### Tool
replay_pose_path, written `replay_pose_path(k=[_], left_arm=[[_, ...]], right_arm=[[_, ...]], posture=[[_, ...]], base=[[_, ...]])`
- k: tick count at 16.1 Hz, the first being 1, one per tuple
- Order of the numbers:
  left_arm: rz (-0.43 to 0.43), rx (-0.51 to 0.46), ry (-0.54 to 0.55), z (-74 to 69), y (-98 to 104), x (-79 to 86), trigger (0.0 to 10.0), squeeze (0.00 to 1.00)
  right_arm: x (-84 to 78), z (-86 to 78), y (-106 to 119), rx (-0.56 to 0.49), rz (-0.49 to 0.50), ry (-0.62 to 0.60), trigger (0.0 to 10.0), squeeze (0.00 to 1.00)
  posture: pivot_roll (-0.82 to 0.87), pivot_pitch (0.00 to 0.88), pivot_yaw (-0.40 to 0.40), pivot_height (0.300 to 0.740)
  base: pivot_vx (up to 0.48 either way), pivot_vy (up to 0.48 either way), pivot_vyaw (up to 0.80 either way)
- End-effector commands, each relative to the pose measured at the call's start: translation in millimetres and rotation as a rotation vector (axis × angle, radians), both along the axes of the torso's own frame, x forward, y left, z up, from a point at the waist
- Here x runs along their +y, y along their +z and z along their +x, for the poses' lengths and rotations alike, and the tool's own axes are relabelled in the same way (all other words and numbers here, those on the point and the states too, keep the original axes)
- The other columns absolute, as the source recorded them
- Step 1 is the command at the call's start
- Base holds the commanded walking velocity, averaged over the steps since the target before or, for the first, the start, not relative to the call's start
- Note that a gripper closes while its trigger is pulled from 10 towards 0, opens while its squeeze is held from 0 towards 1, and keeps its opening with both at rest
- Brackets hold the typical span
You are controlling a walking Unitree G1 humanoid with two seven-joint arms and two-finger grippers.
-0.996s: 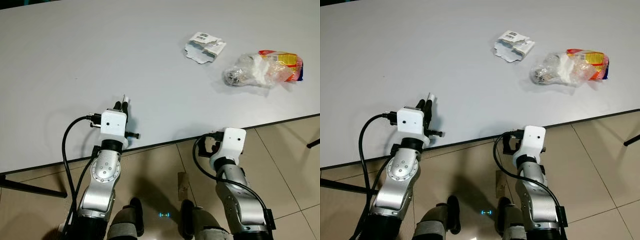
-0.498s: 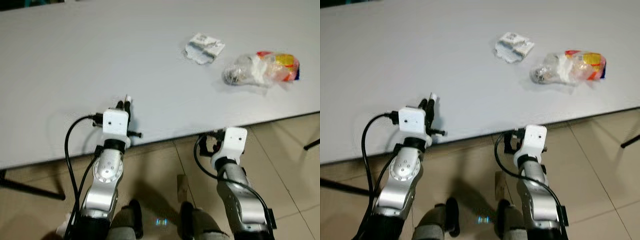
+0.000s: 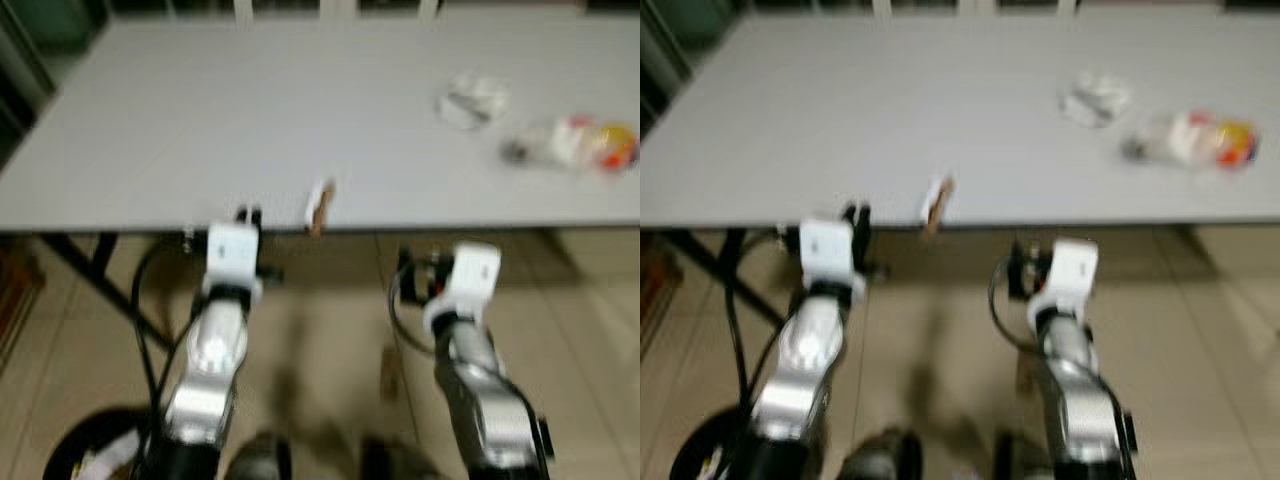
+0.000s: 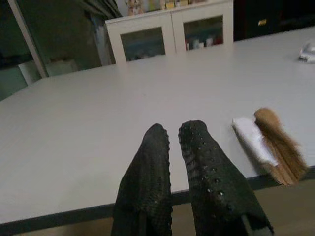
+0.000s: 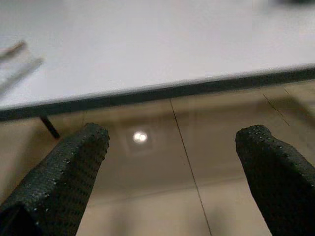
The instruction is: Picking trash to rubbish bin
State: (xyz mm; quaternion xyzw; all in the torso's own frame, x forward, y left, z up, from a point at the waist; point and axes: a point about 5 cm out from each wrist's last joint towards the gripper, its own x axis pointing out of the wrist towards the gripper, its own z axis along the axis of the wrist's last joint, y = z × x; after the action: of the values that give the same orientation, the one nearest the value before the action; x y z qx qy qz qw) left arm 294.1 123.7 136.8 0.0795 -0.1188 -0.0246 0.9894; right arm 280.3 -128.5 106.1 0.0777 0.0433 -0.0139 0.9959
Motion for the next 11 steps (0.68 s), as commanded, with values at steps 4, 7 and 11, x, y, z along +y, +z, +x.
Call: replay_pose_path(k=[4,7,11], left_arm=[[-0.003,-0.005,-0.003,-0.8,1.6,-2.3,10.0,0.00],[-0.006,0.000,0.000,-1.3,0.9,-1.2,10.0,0.00],[-0.009,0.005,0.001,-2.6,-0.1,-1.6,10.0,0.00]], right_arm=[[-0.4,-0.9,0.6,-0.005,0.020,-0.006,10.0,0.00],[-0.1,-2.1,0.0,0.002,0.018,0.000,10.0,0.00],[-1.1,-3.6,-0.7,0.008,0.019,-0.001,10.0,0.00]], posture=[[-0.03,0.177,0.029,0.740],[-0.03,0.183,0.027,0.740],[-0.03,0.196,0.023,0.740]], base=[[0.000,0.000,0.00],[0.000,0.000,0.00],[0.000,0.000,0.00]])
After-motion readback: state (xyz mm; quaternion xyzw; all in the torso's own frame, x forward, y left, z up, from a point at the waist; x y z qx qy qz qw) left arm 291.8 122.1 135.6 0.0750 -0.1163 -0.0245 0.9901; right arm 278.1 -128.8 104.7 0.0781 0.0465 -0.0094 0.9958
